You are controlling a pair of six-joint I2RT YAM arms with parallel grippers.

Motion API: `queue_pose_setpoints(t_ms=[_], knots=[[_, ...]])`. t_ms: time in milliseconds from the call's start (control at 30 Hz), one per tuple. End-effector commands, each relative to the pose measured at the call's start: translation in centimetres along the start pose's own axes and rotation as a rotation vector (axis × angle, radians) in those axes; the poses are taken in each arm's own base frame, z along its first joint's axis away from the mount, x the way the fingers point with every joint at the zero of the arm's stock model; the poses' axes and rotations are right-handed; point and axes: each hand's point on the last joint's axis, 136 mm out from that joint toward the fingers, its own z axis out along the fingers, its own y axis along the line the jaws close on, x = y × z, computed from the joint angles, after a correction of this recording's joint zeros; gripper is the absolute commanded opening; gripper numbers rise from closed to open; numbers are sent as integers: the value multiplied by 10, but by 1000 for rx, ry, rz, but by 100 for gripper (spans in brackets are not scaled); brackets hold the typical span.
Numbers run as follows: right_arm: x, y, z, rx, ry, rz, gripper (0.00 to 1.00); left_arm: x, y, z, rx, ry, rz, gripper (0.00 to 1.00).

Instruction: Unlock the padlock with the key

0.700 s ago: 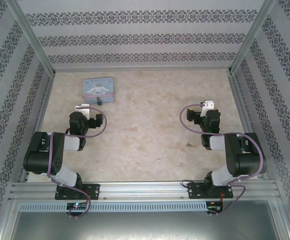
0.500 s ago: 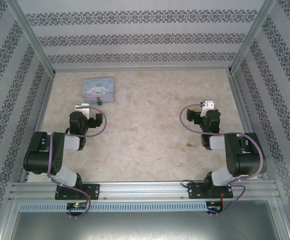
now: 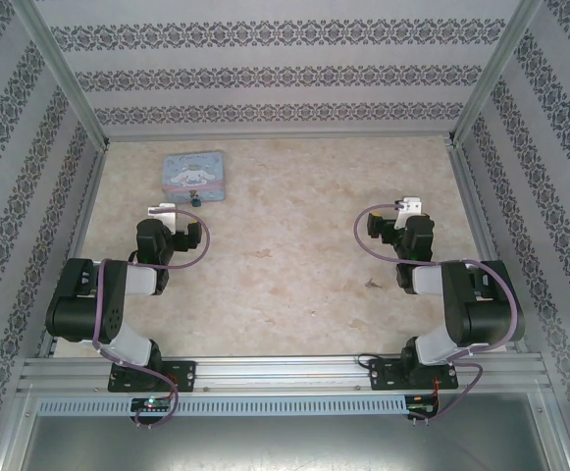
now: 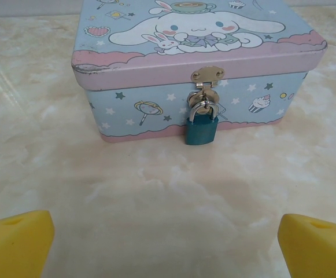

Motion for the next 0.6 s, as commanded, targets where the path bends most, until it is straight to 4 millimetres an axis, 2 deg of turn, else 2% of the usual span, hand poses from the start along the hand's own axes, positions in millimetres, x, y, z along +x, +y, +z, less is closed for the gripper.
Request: queue_pose_setpoints(t_ms=[0,100,200,333,467,567], knots=[[-13,2,0,-27,-42,14,98,-7,4,3,-14,-9,-9,100],[-16,-4,-4,8,-65,28,98,-13,6,0,-30,-16,-13,100],[-32,-14,-17,72,-88,47,98,-25,10,-4,-49,17,-22,100],[-48,-25,-29,143,18,138,98,-44,21,-12,-116,30,-47,100],[-71,-14,-36,74,104,379,98,-75,31,-20,-163,-5,-138,100],[-75,-10,-36,2,90,564,98,-104,35,-10,-181,33,-197,100]])
